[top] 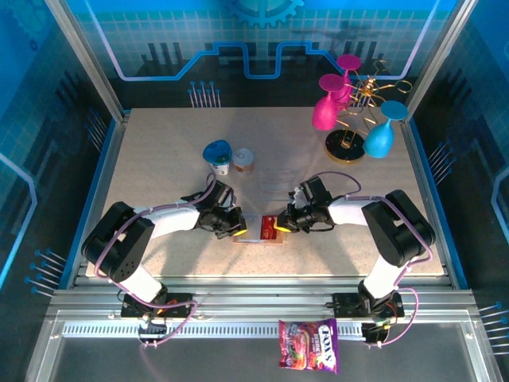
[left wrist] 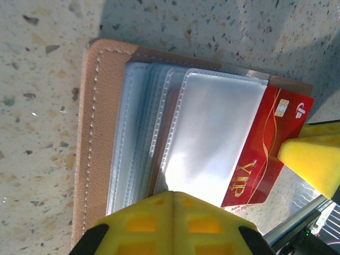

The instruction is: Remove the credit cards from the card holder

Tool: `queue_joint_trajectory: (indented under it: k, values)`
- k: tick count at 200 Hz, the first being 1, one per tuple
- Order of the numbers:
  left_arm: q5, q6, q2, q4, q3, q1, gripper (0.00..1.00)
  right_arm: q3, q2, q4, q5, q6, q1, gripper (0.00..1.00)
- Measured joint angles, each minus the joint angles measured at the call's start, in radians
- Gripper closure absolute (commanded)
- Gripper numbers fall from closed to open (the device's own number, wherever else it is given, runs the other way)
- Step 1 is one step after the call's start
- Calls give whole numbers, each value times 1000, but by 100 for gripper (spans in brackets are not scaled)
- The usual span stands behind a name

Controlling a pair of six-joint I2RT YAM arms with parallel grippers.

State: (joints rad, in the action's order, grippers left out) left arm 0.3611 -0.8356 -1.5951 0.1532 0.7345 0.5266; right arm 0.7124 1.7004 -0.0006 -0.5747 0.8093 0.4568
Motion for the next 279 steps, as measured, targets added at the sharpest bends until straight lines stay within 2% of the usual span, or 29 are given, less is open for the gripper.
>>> queue_joint_trajectory:
  k: [47, 93, 166, 279]
  values:
    - [-2, 0, 1, 0, 0, 0, 100, 0, -3, -11, 2, -10, 0, 90]
    - [-16, -2, 13, 21, 0, 0, 93, 0, -3, 2, -5, 6, 9, 85]
    - [-33, -2, 41, 61, 2, 0, 87, 18, -18, 7, -5, 32, 41, 84]
    - [-33, 0, 54, 79, 24, 0, 86, 37, -45, -44, 19, 51, 76, 84]
